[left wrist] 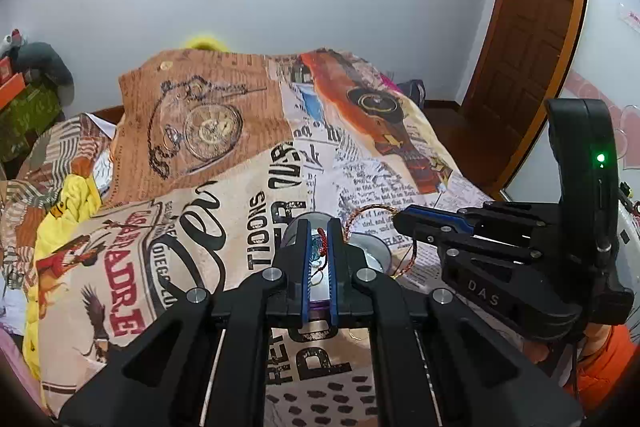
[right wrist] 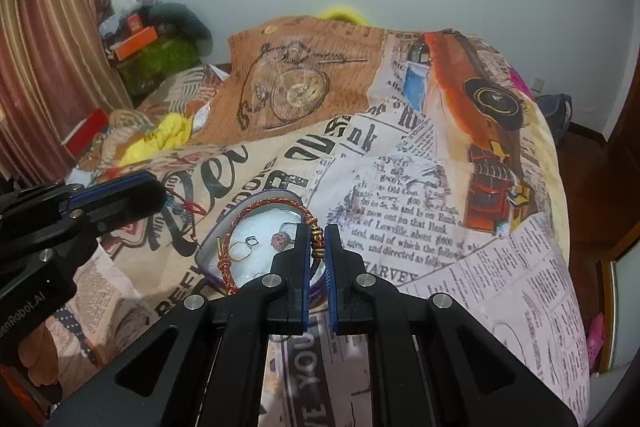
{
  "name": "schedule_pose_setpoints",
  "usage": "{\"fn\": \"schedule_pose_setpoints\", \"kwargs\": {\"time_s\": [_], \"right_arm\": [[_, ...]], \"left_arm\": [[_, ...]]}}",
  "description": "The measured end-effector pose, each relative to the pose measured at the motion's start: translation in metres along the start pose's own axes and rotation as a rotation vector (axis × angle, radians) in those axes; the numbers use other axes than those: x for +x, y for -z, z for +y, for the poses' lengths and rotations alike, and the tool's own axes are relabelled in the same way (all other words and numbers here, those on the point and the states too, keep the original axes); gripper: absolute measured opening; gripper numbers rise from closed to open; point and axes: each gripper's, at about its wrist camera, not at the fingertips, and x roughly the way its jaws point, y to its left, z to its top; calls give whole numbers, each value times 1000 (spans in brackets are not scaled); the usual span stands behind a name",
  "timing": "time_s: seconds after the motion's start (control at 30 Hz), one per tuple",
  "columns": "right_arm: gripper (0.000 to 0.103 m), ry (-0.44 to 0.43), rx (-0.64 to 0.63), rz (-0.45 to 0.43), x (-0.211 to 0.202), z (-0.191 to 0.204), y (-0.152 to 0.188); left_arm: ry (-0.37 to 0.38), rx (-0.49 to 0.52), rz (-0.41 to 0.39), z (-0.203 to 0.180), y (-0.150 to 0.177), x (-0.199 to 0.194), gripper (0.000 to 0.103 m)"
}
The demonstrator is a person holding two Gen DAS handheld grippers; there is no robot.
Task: Organize jewelry
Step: 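Carry the bracelet and red beaded piece over the heart tin with both tools, then open both tools to drop the bracelet and red piece into the tin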
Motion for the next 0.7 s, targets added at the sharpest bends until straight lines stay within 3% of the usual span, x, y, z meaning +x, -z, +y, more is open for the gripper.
{"fn": "schedule_pose_setpoints", "kwargs": {"time_s": [0.7], "right_arm": [[6,-9,-104,96,38,14,6]], "left_arm": [[19,-8,137,11,20,55,6]]}}
